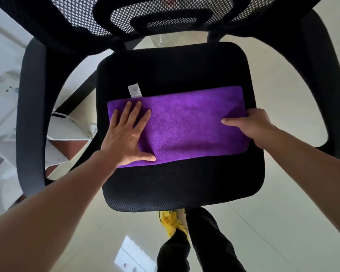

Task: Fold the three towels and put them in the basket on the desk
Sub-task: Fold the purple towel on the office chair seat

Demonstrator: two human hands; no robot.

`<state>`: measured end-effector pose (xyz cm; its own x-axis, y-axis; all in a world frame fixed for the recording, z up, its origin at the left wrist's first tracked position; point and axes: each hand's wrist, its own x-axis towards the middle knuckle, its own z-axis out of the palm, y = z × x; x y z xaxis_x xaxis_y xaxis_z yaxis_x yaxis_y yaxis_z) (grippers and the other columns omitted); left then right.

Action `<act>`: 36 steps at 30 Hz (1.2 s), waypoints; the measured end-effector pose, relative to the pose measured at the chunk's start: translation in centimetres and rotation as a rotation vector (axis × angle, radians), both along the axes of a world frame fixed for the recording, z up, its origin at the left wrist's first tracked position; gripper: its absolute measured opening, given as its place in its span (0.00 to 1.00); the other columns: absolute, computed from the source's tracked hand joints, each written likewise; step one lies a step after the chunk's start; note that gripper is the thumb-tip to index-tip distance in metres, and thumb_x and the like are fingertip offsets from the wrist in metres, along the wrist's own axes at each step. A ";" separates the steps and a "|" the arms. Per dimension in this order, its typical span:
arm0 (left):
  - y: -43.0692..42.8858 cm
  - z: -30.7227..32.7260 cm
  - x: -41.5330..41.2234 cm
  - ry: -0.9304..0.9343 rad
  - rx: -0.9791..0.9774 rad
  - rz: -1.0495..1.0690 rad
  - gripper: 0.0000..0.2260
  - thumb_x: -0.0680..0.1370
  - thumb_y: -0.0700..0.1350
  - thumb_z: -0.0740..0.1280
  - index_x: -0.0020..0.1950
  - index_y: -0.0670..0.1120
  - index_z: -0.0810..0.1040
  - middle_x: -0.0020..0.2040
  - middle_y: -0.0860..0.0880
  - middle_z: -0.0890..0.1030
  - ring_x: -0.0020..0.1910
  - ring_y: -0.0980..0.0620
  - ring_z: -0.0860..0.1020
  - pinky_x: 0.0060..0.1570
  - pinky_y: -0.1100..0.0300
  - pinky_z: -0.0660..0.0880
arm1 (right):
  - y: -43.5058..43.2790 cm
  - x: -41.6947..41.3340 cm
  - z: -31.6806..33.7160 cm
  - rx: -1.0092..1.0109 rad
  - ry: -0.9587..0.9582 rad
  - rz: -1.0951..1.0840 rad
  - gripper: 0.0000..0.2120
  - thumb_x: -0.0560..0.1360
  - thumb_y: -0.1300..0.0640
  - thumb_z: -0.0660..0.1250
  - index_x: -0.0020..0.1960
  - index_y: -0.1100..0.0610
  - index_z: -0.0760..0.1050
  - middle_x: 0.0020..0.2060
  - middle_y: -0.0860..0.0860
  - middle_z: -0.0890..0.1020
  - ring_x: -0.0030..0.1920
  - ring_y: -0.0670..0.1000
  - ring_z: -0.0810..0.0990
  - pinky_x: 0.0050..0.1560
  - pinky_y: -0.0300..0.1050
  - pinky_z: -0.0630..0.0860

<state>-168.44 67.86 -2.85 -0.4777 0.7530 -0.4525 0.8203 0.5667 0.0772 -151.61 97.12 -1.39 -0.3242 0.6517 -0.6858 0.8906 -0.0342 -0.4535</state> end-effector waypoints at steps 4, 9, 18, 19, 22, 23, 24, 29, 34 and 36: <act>0.2 -0.4 -0.8 0.036 -0.041 0.016 0.64 0.52 0.81 0.61 0.77 0.56 0.34 0.78 0.46 0.34 0.76 0.41 0.34 0.72 0.35 0.40 | -0.4 -1.1 1.0 -0.195 0.116 -0.089 0.19 0.63 0.54 0.81 0.51 0.55 0.81 0.46 0.50 0.84 0.47 0.53 0.83 0.51 0.48 0.79; -0.1 -0.2 -1.1 0.023 -0.055 0.004 0.64 0.52 0.81 0.61 0.77 0.56 0.33 0.78 0.45 0.34 0.76 0.41 0.33 0.72 0.34 0.41 | 0.2 -1.2 1.3 -0.370 0.087 -0.111 0.21 0.64 0.56 0.79 0.56 0.54 0.81 0.49 0.51 0.85 0.49 0.54 0.84 0.50 0.48 0.79; 0.9 4.7 -1.0 0.004 -0.058 0.065 0.62 0.55 0.81 0.61 0.76 0.55 0.32 0.78 0.44 0.34 0.76 0.41 0.34 0.73 0.35 0.40 | 2.1 -3.5 9.2 -0.454 0.283 -0.027 0.17 0.72 0.61 0.72 0.60 0.54 0.78 0.53 0.52 0.85 0.52 0.53 0.84 0.48 0.48 0.78; 0.8 4.6 -0.5 0.004 -0.061 0.074 0.60 0.56 0.81 0.59 0.77 0.55 0.35 0.78 0.44 0.37 0.77 0.42 0.37 0.73 0.36 0.42 | 1.9 -3.0 8.9 -0.446 0.275 -0.008 0.18 0.72 0.61 0.72 0.61 0.55 0.77 0.54 0.52 0.84 0.52 0.53 0.84 0.48 0.48 0.79; -0.8 4.4 0.5 -0.013 0.051 0.259 0.46 0.67 0.76 0.53 0.78 0.51 0.54 0.78 0.41 0.54 0.77 0.41 0.51 0.73 0.38 0.53 | 0.3 -3.0 9.4 -0.377 0.325 0.058 0.21 0.70 0.63 0.74 0.60 0.54 0.75 0.53 0.51 0.84 0.53 0.53 0.84 0.52 0.49 0.79; -1.4 4.6 0.7 0.000 0.089 0.337 0.39 0.72 0.71 0.53 0.76 0.48 0.62 0.76 0.40 0.61 0.75 0.40 0.58 0.71 0.39 0.58 | -0.7 -3.4 9.4 -0.342 0.339 0.092 0.22 0.68 0.63 0.75 0.60 0.54 0.74 0.53 0.51 0.84 0.52 0.52 0.84 0.53 0.49 0.79; -2.0 4.7 0.8 0.027 0.110 0.394 0.31 0.75 0.64 0.55 0.72 0.46 0.68 0.72 0.39 0.68 0.72 0.38 0.64 0.68 0.39 0.62 | -1.9 -3.9 9.4 -0.306 0.347 0.128 0.23 0.67 0.63 0.75 0.60 0.55 0.74 0.52 0.51 0.83 0.51 0.52 0.83 0.53 0.47 0.79; -6.0 6.8 0.2 0.113 0.020 0.546 0.13 0.75 0.43 0.63 0.57 0.41 0.79 0.54 0.39 0.79 0.55 0.36 0.74 0.54 0.43 0.69 | -10.7 -8.1 8.1 -0.121 0.287 0.398 0.18 0.71 0.61 0.71 0.57 0.53 0.69 0.43 0.45 0.78 0.44 0.45 0.79 0.45 0.40 0.75; -6.0 8.2 0.4 0.010 0.224 0.793 0.16 0.75 0.35 0.60 0.62 0.41 0.77 0.59 0.39 0.75 0.58 0.38 0.72 0.60 0.51 0.63 | -17.9 -11.5 4.9 -0.069 0.192 0.546 0.16 0.72 0.60 0.66 0.57 0.54 0.65 0.42 0.50 0.79 0.44 0.57 0.82 0.47 0.56 0.80; -5.8 8.6 0.4 -0.048 0.305 0.917 0.17 0.75 0.34 0.58 0.63 0.40 0.75 0.61 0.40 0.73 0.59 0.39 0.72 0.62 0.52 0.64 | -19.4 -12.3 3.8 -0.040 0.163 0.557 0.15 0.72 0.60 0.66 0.56 0.55 0.64 0.43 0.52 0.80 0.41 0.60 0.82 0.45 0.57 0.80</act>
